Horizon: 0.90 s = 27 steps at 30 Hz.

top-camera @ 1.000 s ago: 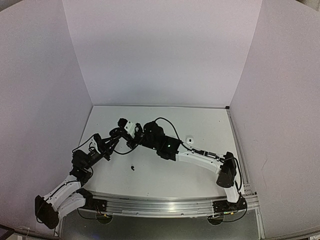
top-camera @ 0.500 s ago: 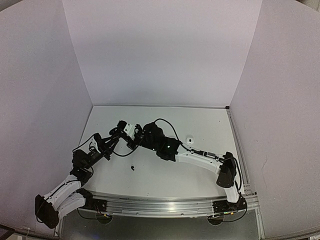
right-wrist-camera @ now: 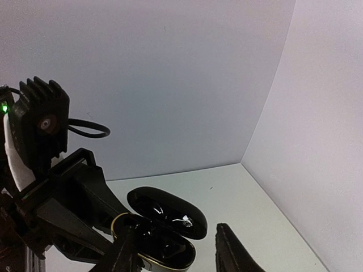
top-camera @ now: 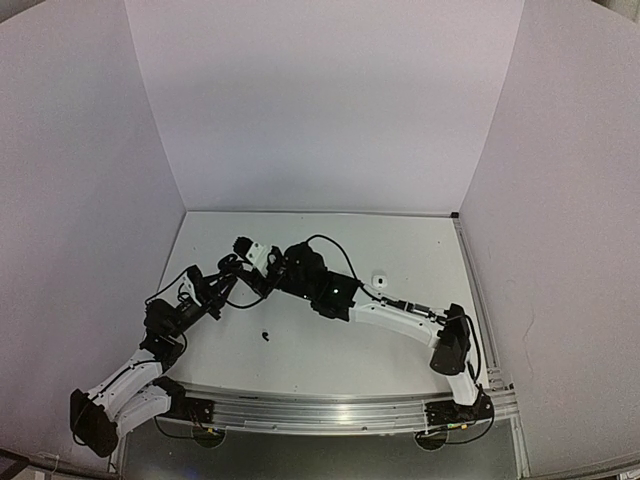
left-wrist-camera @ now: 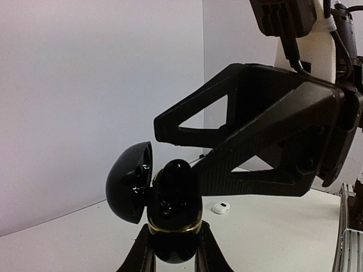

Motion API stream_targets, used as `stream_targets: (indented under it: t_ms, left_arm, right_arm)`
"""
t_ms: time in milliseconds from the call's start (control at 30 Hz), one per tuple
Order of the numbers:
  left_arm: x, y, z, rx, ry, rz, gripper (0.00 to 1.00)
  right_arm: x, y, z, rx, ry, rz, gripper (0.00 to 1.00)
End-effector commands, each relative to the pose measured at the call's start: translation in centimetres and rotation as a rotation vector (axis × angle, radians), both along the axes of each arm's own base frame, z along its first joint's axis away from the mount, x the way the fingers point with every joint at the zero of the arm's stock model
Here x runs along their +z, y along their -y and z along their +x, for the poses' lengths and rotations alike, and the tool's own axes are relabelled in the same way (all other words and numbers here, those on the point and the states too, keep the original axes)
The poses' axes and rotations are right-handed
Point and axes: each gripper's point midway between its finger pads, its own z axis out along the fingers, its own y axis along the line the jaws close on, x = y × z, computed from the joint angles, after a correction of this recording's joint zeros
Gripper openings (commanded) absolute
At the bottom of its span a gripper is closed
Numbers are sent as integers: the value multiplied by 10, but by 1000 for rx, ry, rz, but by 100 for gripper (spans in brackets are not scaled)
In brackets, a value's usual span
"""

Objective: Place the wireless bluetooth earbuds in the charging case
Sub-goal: Insert the right earbud into the right side groove of the charging case, then pick up the left earbud from the center of the board.

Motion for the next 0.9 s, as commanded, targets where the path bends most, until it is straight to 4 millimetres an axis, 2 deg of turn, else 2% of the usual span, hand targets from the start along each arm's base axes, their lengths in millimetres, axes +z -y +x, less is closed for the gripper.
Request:
stream_targets:
  t_ms: [0,167,233,300,400,467,567,633,700,867]
  left_arm:
    - [23,-10,11,83,20,-50,0]
    - [15,-17,20,140,-36,-48,0]
    - [12,-19,21,151,-70,-61,0]
    - [10,-23,24,169,-107,-77,0]
    - [7,-31,27,216,-145,-98,0]
    - [8,-37,29,253,-150,-100,0]
    - [7,-46,31,309,-138,-76,0]
    - [7,-51,31,339,-122,-58,0]
    - [8,-56,30,360,-110,-48,0]
    - [5,-62,29,383,-105,-29,0]
  right_arm:
    - [34,-2,-12,41,-86,102,50]
    - [84,16,-20,62,-223,250,64]
    - [95,30,-10,27,-314,312,69]
    - [91,46,9,-68,-429,366,75]
    - [49,70,34,-298,-568,325,78]
    - [2,84,45,-463,-654,225,79]
    - [-67,93,50,-622,-761,51,75]
    - [-108,94,47,-672,-825,-82,72]
    - [-143,82,41,-665,-898,-161,70]
    - [-212,55,22,-654,-968,-292,63]
